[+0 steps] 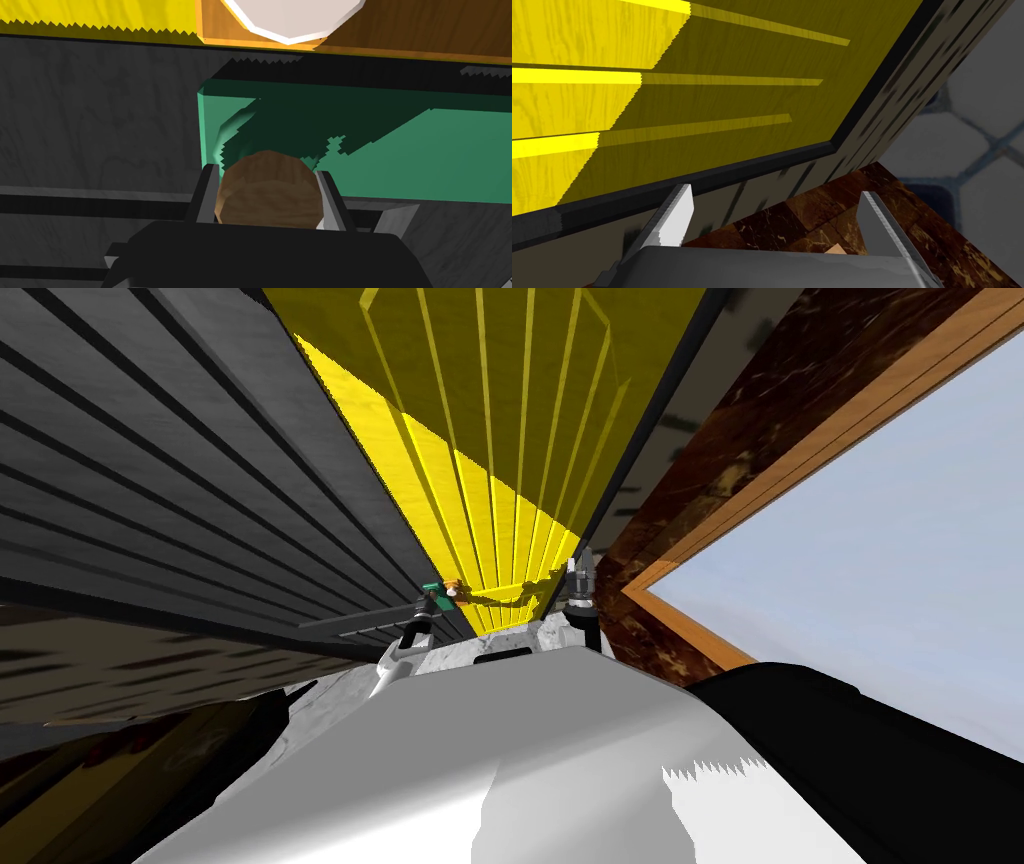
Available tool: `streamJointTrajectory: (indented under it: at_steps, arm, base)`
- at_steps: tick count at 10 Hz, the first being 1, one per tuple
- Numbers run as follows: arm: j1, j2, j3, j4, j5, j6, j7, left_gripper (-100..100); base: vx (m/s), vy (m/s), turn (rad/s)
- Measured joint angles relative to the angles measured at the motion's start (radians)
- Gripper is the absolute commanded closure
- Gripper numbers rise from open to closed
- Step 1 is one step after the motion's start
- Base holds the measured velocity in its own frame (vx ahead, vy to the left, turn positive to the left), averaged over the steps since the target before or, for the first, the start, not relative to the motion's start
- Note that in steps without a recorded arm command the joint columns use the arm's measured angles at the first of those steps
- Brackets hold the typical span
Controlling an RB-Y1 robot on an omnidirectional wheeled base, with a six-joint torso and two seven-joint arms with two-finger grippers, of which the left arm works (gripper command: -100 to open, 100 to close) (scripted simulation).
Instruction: Pull the door open
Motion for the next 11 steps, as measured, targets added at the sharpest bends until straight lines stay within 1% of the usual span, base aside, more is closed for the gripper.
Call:
streamJointTrajectory:
  at_steps: [1,2,3,4,5,7,9,10,11]
  arm:
    - [0.001,-0.001,-0.001,0.000,0.000,0.000,0.000,100]
    - [0.001,-0.001,-0.001,0.001,0.000,0.000,0.000,100]
    - [0.006,0.016,0.003,0.005,0.004,-0.003,0.007,100]
    - [0.023,0.021,0.016,-0.005,0.005,0.005,0.007,100]
    - [0.031,0.033,0.025,0.001,0.007,0.010,0.008,-100]
    - [0.038,0.035,0.015,-0.004,0.006,0.002,0.014,-100]
    - [0.056,0.035,-0.006,-0.036,0.005,0.000,0.024,-100]
    - [0.051,0.023,-0.015,-0.035,0.000,-0.008,0.022,-100]
    - [0.053,0.024,-0.030,-0.044,-0.001,-0.015,0.027,-100]
  base:
    - [0.000,0.000,0.000]
    - [-0.118,0.084,0.113]
    - [-0.178,0.117,0.175]
    - [-0.185,0.094,0.098]
    - [-0.192,0.056,0.012]
    - [-0.198,-0.077,-0.039]
    - [-0.167,-0.081,-0.054]
    - [-0.158,-0.096,-0.107]
    - [-0.073,-0.047,-0.016]
